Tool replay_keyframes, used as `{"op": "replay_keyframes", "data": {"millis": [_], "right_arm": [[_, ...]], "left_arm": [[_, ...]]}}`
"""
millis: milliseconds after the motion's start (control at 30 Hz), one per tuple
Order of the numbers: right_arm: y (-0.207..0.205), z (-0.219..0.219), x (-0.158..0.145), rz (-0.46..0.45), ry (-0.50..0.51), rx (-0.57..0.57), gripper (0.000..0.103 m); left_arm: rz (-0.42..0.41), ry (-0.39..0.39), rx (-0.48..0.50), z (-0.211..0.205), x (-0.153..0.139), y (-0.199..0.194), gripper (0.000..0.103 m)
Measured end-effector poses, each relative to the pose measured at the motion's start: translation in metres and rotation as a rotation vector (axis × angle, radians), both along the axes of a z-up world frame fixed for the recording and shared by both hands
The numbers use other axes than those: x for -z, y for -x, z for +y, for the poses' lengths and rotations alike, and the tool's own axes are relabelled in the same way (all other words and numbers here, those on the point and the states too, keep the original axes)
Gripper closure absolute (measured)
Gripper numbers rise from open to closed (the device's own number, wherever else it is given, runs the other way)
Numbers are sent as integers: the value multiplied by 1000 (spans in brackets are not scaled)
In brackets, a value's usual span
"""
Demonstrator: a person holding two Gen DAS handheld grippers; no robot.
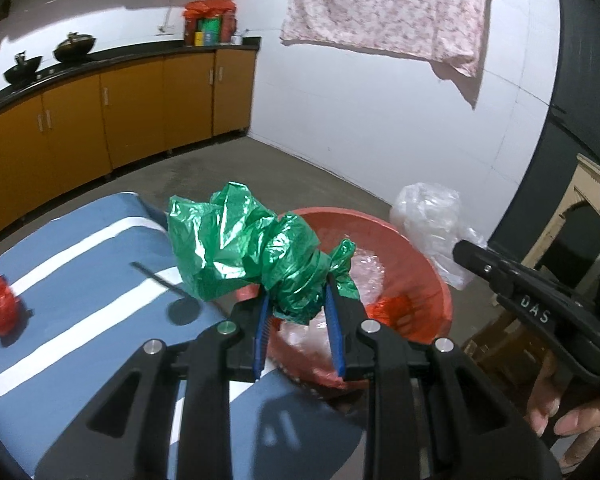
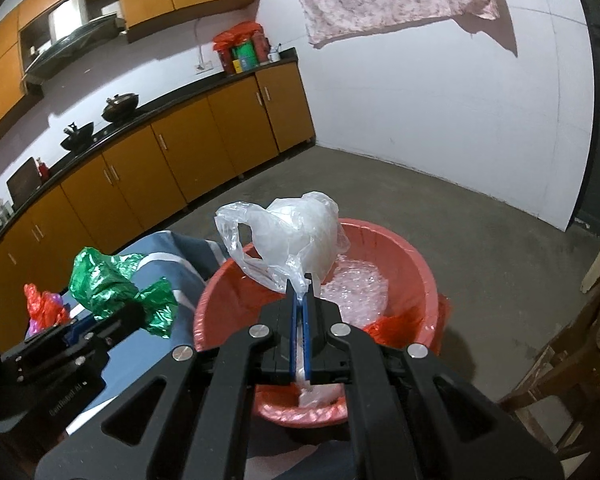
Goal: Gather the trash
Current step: 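Carry both bags over the red basket and open both grippers to drop them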
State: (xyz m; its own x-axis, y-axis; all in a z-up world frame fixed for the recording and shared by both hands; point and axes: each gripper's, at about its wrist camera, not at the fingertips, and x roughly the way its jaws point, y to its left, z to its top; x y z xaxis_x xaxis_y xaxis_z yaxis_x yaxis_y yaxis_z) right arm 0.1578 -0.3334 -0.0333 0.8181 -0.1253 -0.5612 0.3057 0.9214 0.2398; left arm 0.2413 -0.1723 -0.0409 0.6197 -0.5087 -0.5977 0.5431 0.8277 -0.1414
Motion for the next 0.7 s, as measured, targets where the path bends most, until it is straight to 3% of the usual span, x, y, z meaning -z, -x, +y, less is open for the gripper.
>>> {"op": "replay_keyframes", "data": {"millis": [333, 400, 467, 533, 700], "right_arm": [[-17, -22, 14, -7, -47, 9, 100], [-20, -26, 14, -15, -65, 3, 100], [-21, -30, 15, -20, -90, 0, 98], [-22, -33, 18, -12, -99, 3, 92], [-10, -34, 25, 3, -80, 34, 59]], "left_arm": [[55, -4, 46, -33, 27, -27, 77], [65, 2, 51, -36, 31, -31, 72], [76, 5, 45, -35, 35, -35, 56], [90, 19, 38, -32, 39, -38, 52], [115, 14, 14, -20, 49, -41, 49]]}}
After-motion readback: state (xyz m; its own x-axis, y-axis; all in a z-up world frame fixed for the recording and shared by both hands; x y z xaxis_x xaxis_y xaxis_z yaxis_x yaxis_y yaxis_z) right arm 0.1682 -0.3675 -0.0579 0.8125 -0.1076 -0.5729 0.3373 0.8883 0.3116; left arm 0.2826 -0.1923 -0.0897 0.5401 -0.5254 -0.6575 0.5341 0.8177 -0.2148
